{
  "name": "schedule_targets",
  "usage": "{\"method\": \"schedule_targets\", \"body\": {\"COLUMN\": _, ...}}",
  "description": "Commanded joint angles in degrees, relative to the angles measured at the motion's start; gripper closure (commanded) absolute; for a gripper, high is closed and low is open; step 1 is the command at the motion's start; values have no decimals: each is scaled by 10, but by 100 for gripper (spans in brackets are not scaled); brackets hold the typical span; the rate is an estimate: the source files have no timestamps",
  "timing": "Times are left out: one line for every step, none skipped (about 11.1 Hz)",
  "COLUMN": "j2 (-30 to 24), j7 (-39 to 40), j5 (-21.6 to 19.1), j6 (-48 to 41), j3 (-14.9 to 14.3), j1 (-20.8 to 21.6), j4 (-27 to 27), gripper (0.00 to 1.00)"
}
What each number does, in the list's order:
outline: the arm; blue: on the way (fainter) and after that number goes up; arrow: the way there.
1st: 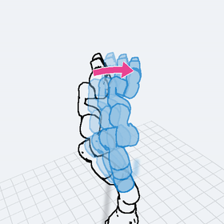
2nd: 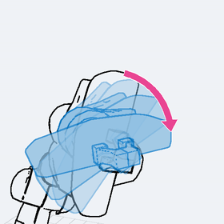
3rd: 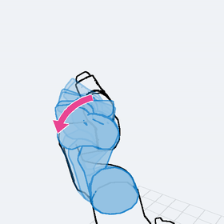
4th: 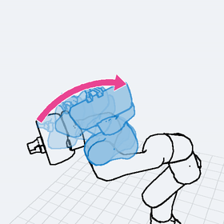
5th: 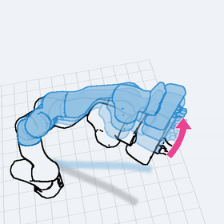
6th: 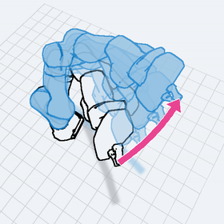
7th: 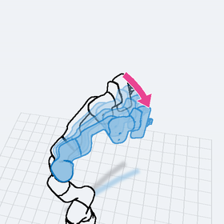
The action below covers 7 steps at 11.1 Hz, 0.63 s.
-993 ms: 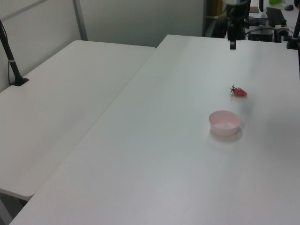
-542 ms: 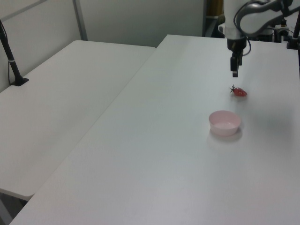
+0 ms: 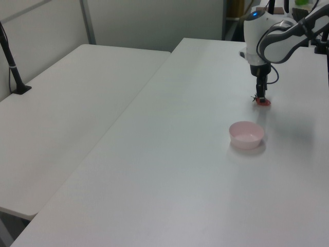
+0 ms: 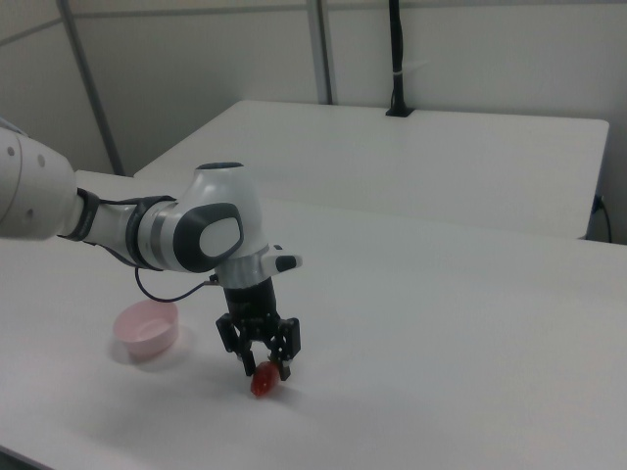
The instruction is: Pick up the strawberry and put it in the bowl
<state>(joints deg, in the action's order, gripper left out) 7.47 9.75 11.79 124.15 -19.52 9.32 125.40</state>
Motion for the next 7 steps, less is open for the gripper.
{"method": "schedule_targets", "body": {"j2": 15, "j7": 8, "j5": 13, "j6": 24, "j3": -4, "j1": 10, "j4": 10, "gripper": 49}}
{"method": "schedule_targets", "body": {"j2": 22, "j7": 7, "j5": 13, "j6": 36, "j3": -4, "j1": 10, "j4": 11, "gripper": 56}}
{"method": "schedule_targets", "body": {"j2": 25, "j7": 7, "j5": 13, "j6": 38, "j3": -3, "j1": 11, "j4": 10, "gripper": 64}}
{"method": "schedule_targets", "body": {"j2": 22, "j7": 7, "j5": 13, "j6": 36, "j3": -4, "j1": 13, "j4": 9, "gripper": 69}}
{"method": "schedule_targets", "body": {"j2": 15, "j7": 7, "j5": 11, "j6": 32, "j3": -4, "j1": 13, "j4": 6, "gripper": 70}}
{"method": "schedule_targets", "body": {"j2": -1, "j7": 8, "j5": 10, "j6": 24, "j3": -4, "j1": 13, "j4": 4, "gripper": 70}}
{"method": "schedule_targets", "body": {"j2": -23, "j7": 9, "j5": 5, "j6": -3, "j3": -3, "j1": 14, "j4": -10, "gripper": 70}}
